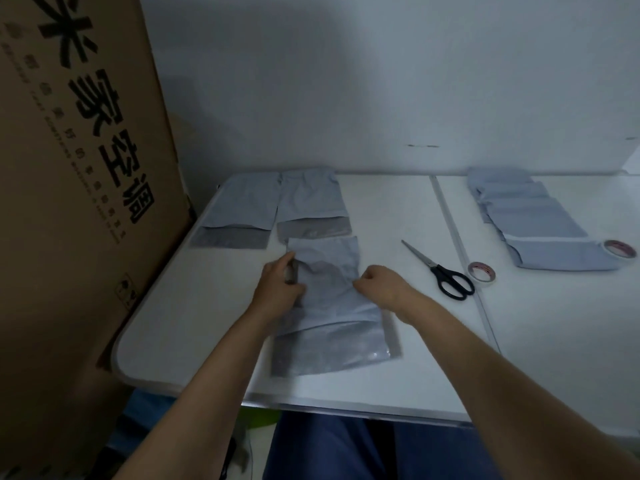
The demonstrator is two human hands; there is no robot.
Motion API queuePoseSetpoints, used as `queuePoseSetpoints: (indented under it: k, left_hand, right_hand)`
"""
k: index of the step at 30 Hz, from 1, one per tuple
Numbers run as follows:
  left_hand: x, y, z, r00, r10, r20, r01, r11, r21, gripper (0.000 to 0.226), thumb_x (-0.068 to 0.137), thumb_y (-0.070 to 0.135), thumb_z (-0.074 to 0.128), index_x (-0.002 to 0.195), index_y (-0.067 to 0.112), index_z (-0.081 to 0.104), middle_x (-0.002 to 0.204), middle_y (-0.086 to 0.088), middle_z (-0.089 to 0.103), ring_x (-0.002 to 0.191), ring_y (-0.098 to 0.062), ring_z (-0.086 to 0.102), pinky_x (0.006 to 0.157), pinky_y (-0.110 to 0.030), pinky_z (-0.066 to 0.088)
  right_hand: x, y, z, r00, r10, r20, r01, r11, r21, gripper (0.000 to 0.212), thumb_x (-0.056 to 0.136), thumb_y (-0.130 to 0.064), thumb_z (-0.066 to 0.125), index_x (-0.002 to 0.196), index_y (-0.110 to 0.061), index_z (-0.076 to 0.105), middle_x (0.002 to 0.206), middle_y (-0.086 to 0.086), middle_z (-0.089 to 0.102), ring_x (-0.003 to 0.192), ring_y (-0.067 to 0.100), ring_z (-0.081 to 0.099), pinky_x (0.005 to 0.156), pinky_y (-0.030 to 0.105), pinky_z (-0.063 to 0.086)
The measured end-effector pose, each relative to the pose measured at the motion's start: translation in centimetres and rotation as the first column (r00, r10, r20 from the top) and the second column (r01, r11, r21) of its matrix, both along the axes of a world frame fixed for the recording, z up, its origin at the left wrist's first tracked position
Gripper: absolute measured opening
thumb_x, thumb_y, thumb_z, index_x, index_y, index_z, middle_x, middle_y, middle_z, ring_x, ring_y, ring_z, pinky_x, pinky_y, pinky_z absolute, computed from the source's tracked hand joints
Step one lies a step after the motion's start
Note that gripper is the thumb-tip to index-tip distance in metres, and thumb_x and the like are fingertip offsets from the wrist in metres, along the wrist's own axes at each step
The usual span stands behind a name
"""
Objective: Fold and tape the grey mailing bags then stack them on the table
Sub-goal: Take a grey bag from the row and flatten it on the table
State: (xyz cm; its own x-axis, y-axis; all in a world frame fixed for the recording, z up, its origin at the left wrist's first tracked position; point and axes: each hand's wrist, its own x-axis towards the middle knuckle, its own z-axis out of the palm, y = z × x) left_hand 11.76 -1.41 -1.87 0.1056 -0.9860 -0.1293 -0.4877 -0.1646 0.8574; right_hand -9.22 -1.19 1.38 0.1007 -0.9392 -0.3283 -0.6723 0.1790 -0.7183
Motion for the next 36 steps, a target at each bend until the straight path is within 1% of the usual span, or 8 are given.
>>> queuePoseSetpoints:
  k: [2, 5, 8, 12, 15, 19, 28, 36]
  left_hand:
    - [-1.1, 0.1, 0.0, 0.996, 0.042, -0.077, -0.038, 0.998, 0.047, 0.071, 0.077, 0.016, 0.065, 0.139, 0.038, 0.040, 0.126, -0.008, 0.053, 0.107, -0.027, 0.059, 0.089, -0.041, 0.054]
    - [-1.8, 0.8, -0.3, 0.991, 0.004, -0.131, 0.007, 0.997, 0.083, 0.071, 0.089, 0.021, 0.066, 0.146, 0.036, 0.027, 0.134, 0.001, 0.050, 0.113, -0.024, 0.056, 0.094, -0.039, 0.049]
    - [-1.9, 1.9, 0.3, 0.977, -0.064, -0.201, 0.090, 0.989, 0.121, 0.065, 0.091, 0.017, 0.064, 0.144, 0.035, 0.033, 0.132, 0.006, 0.040, 0.115, -0.023, 0.051, 0.085, -0.030, 0.050]
    - [-1.4, 2.6, 2.0, 0.907, 0.025, -0.421, 0.077, 0.972, 0.224, 0.021, 0.092, 0.010, 0.061, 0.107, 0.022, 0.069, 0.121, -0.006, 0.065, 0.099, -0.019, 0.064, 0.076, -0.024, 0.053]
    - [-1.0, 2.1, 3.6, 0.847, 0.041, -0.530, 0.058, 0.984, 0.169, 0.017, 0.092, 0.010, 0.061, 0.104, 0.013, 0.072, 0.112, -0.007, 0.070, 0.101, -0.019, 0.063, 0.084, -0.027, 0.051]
    - [-1.9, 1.2, 7.3, 0.787, 0.025, -0.616, 0.014, 0.998, 0.059, 0.016, 0.089, 0.011, 0.064, 0.103, 0.012, 0.071, 0.095, -0.002, 0.071, 0.084, -0.012, 0.064, 0.074, -0.022, 0.053]
    - [-4.3, -0.8, 11.3, 0.731, -0.019, -0.682, 0.025, 1.000, -0.001, 0.015, 0.089, 0.014, 0.065, 0.101, 0.012, 0.072, 0.084, 0.002, 0.075, 0.069, -0.009, 0.070, 0.058, -0.020, 0.055]
    - [-6.1, -6.0, 10.9, 0.751, -0.010, -0.660, -0.002, 1.000, -0.017, 0.011, 0.090, 0.009, 0.064, 0.098, 0.013, 0.070, 0.075, 0.006, 0.073, 0.076, -0.011, 0.064, 0.063, -0.017, 0.055]
  right_hand:
    - [-1.9, 0.2, -0.7, 0.997, -0.055, 0.062, 0.055, 0.998, -0.002, 0.013, 0.091, -0.013, 0.055, 0.078, -0.012, 0.051, 0.083, 0.006, 0.053, 0.077, 0.016, 0.048, 0.060, 0.025, 0.034]
    - [-3.9, 0.7, -1.4, 0.965, -0.133, 0.225, 0.124, 0.991, 0.055, 0.021, 0.090, -0.021, 0.065, 0.108, -0.017, 0.057, 0.100, 0.004, 0.058, 0.079, 0.010, 0.052, 0.056, 0.016, 0.038]
    - [-4.1, 0.9, -1.9, 0.914, -0.178, 0.363, 0.180, 0.983, 0.030, 0.032, 0.092, -0.027, 0.063, 0.123, -0.022, 0.056, 0.109, 0.005, 0.063, 0.094, 0.015, 0.059, 0.076, 0.024, 0.050]
    - [-3.8, 0.9, -1.4, 0.822, -0.264, 0.505, 0.267, 0.961, 0.067, 0.016, 0.089, -0.005, 0.060, 0.099, -0.015, 0.070, 0.100, 0.014, 0.071, 0.081, 0.021, 0.066, 0.076, 0.032, 0.054]
    - [-4.1, 1.0, 0.2, 0.720, -0.250, 0.647, 0.224, 0.967, 0.124, 0.017, 0.091, 0.000, 0.056, 0.093, -0.011, 0.068, 0.090, 0.010, 0.068, 0.072, 0.017, 0.063, 0.059, 0.022, 0.052]
    - [-4.6, 0.9, 3.4, 0.563, -0.232, 0.793, 0.280, 0.957, 0.080, 0.015, 0.093, -0.001, 0.055, 0.092, -0.011, 0.066, 0.085, 0.005, 0.065, 0.072, 0.014, 0.062, 0.061, 0.020, 0.053]
    - [-6.6, 1.4, 7.1, 0.529, -0.199, 0.825, 0.354, 0.935, -0.001, 0.017, 0.092, -0.009, 0.060, 0.103, -0.015, 0.071, 0.096, 0.008, 0.069, 0.082, 0.019, 0.063, 0.075, 0.033, 0.051]
    - [-7.7, -2.8, 6.7, 0.559, -0.254, 0.789, 0.423, 0.906, -0.007, 0.027, 0.092, 0.006, 0.052, 0.110, -0.008, 0.066, 0.099, 0.011, 0.067, 0.079, 0.018, 0.065, 0.072, 0.026, 0.055]
